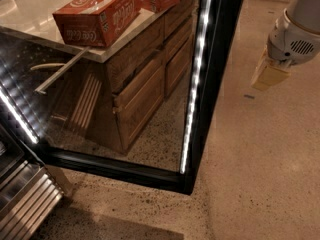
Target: Close right fridge door
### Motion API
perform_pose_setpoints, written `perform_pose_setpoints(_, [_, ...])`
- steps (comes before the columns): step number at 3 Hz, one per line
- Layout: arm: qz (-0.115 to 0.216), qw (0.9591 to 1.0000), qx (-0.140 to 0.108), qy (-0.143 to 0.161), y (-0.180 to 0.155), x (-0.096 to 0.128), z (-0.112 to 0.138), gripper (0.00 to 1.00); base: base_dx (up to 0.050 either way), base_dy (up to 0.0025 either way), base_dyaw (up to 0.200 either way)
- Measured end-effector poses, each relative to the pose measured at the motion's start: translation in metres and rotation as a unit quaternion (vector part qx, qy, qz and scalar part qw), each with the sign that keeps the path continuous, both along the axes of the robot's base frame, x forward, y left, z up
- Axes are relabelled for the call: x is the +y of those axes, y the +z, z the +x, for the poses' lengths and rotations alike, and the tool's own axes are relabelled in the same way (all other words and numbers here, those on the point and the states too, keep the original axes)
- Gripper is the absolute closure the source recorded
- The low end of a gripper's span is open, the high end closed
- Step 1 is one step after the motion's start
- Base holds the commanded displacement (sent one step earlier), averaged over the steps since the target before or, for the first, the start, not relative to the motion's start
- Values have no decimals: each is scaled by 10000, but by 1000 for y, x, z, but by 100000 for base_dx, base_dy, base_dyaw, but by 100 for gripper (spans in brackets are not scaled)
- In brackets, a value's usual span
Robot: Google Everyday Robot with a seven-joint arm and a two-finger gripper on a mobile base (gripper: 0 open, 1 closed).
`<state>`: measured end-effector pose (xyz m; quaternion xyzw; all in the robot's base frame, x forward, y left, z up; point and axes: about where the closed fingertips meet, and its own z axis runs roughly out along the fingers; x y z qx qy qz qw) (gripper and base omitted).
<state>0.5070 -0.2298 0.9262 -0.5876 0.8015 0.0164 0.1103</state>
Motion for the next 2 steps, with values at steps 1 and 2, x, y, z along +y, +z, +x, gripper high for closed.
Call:
perform_pose_setpoints(1, [-107,9996,238,138,-18,13,31,100,0,0,0])
perform_pose_setpoints(2, [-356,9973,296,578,-25,49,49,100,0,0,0])
